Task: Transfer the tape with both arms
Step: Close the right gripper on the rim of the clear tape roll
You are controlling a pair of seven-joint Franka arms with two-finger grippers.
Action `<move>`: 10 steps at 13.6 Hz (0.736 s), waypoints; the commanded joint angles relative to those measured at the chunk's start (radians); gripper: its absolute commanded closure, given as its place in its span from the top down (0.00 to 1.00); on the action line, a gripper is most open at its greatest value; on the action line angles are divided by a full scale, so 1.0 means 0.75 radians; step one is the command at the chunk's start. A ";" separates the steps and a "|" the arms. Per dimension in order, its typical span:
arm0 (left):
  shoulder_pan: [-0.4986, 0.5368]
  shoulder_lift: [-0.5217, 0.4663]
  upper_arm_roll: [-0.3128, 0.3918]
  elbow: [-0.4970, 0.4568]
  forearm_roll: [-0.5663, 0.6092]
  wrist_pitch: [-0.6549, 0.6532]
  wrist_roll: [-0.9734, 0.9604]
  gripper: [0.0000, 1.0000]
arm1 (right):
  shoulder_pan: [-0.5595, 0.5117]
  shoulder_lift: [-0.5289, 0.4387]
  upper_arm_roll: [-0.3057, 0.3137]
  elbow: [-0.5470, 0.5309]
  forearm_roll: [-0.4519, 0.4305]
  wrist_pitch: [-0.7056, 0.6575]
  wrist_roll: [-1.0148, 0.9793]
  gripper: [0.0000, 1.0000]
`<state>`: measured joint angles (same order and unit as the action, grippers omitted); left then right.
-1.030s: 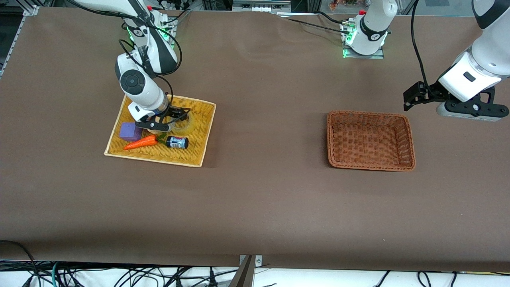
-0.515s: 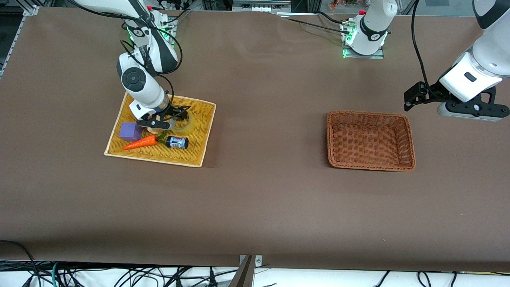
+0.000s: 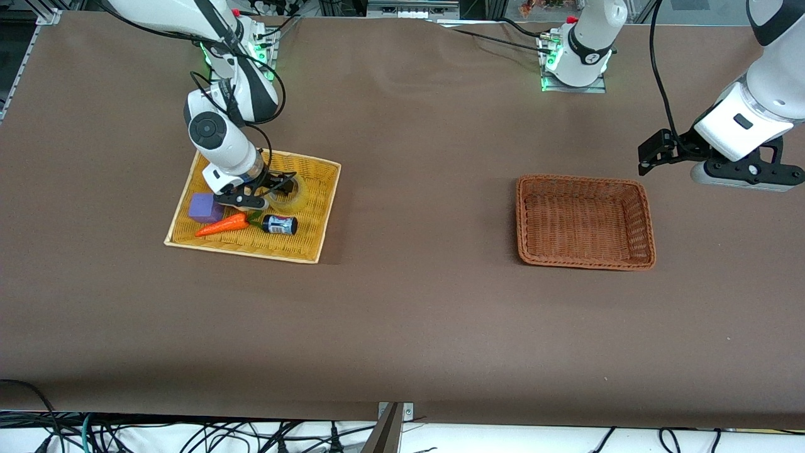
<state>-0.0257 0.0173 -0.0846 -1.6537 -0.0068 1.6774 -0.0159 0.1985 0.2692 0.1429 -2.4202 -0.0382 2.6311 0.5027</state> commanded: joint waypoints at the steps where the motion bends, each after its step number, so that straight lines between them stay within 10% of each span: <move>1: 0.008 -0.013 -0.002 0.010 -0.013 -0.021 0.013 1.00 | -0.013 -0.003 0.002 -0.025 -0.012 0.036 -0.020 0.98; 3: 0.008 -0.013 -0.002 0.010 -0.013 -0.021 0.013 1.00 | -0.013 -0.003 0.000 -0.023 -0.015 0.032 -0.024 0.21; 4: 0.008 -0.013 -0.002 0.010 -0.013 -0.021 0.013 1.00 | -0.009 -0.003 0.002 -0.015 -0.015 0.032 -0.018 0.00; 10: 0.010 -0.013 -0.002 0.010 -0.013 -0.021 0.013 1.00 | -0.013 -0.046 0.000 0.042 -0.012 -0.029 -0.022 0.00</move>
<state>-0.0257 0.0173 -0.0845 -1.6537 -0.0068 1.6774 -0.0159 0.1979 0.2682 0.1415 -2.4095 -0.0388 2.6390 0.4992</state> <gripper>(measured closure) 0.000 0.780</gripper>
